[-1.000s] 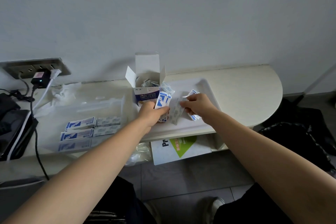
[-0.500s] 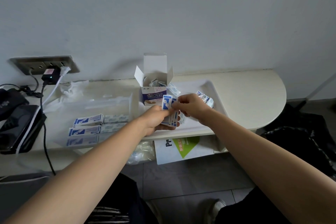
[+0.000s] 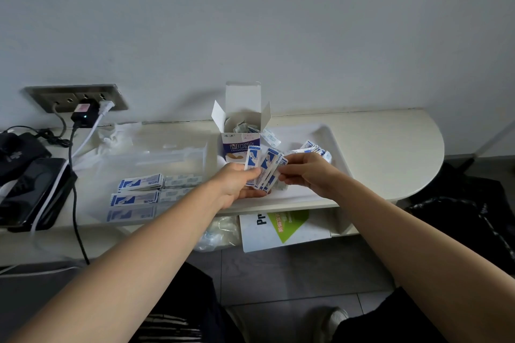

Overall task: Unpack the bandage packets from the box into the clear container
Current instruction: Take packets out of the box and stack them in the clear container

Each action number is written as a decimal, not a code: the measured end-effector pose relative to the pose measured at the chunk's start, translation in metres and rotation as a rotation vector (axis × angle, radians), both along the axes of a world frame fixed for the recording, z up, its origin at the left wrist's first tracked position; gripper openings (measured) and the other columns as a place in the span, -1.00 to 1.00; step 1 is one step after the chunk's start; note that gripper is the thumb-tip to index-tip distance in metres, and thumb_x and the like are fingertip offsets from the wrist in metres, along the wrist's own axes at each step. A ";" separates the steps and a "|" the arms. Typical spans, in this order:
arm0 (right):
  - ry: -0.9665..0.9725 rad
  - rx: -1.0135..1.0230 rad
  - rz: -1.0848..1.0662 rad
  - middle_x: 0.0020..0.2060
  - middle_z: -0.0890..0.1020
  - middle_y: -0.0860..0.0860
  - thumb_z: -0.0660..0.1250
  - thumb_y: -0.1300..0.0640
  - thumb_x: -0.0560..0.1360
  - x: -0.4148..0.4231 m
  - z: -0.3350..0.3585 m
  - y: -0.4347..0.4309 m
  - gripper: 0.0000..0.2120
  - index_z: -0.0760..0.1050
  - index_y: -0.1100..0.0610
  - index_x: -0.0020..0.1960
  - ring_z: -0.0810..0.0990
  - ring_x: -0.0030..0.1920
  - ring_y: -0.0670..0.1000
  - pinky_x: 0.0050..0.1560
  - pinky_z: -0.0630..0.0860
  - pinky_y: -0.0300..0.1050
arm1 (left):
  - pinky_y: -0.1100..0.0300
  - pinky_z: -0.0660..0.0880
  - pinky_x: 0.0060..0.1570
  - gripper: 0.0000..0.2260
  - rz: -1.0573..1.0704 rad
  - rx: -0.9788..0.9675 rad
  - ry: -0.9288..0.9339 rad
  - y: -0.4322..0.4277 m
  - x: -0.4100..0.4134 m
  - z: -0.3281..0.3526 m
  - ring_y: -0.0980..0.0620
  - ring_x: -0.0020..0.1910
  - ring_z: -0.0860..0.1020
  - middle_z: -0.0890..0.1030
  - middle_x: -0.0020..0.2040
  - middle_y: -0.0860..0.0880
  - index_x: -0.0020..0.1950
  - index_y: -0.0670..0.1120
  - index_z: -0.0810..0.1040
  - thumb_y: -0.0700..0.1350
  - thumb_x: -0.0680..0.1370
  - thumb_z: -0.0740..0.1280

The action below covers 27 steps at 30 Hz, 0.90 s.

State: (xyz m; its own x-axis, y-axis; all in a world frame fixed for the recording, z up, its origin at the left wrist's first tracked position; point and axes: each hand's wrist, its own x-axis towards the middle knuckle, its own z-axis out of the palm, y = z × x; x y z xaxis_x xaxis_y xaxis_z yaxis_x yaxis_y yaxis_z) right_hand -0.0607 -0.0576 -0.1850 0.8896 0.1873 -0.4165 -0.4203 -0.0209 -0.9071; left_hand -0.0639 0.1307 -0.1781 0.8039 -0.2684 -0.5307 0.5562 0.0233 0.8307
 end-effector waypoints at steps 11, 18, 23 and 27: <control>0.033 0.163 0.017 -0.18 0.68 0.14 0.30 0.20 0.55 -0.002 0.007 0.004 -0.87 0.57 0.25 -0.01 0.65 -0.28 0.01 -0.25 0.60 -0.23 | 0.20 0.61 -0.38 -0.88 0.000 0.016 0.043 0.002 0.001 0.000 -0.07 -0.19 0.62 0.61 -0.08 -0.15 0.11 -0.19 0.51 -0.25 0.60 0.25; -0.004 0.141 0.038 -0.31 0.69 0.07 0.27 0.32 0.55 0.000 0.004 0.007 -0.90 0.56 0.27 -0.06 0.65 -0.33 -0.06 -0.30 0.57 -0.28 | 0.25 0.58 -0.43 -0.90 -0.052 0.020 0.109 0.007 0.003 0.006 -0.06 -0.28 0.62 0.61 -0.11 -0.16 0.04 -0.15 0.51 -0.23 0.63 0.20; 0.008 0.143 0.030 -0.16 0.68 0.15 0.27 0.35 0.53 0.002 0.004 0.009 -0.83 0.52 0.25 0.11 0.64 -0.32 -0.01 -0.30 0.59 -0.25 | 0.27 0.51 -0.51 -0.90 -0.056 0.062 0.074 0.006 0.004 0.004 -0.05 -0.25 0.57 0.60 -0.12 -0.16 0.05 -0.14 0.51 -0.25 0.63 0.20; -0.043 -0.007 0.040 -0.15 0.65 0.20 0.25 0.39 0.53 0.004 0.003 0.012 -0.76 0.48 0.26 0.18 0.60 -0.38 -0.01 -0.32 0.57 -0.23 | 0.24 0.54 -0.49 -0.91 -0.046 0.125 0.017 0.003 0.005 0.001 -0.05 -0.26 0.59 0.62 -0.14 -0.15 0.03 -0.13 0.53 -0.25 0.61 0.24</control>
State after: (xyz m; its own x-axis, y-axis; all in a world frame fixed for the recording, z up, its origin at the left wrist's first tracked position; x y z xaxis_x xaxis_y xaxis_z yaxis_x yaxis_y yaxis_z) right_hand -0.0567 -0.0458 -0.1818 0.8985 0.2204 -0.3796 -0.3797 -0.0436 -0.9241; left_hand -0.0590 0.1339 -0.1775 0.7830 -0.2359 -0.5756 0.5682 -0.1054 0.8161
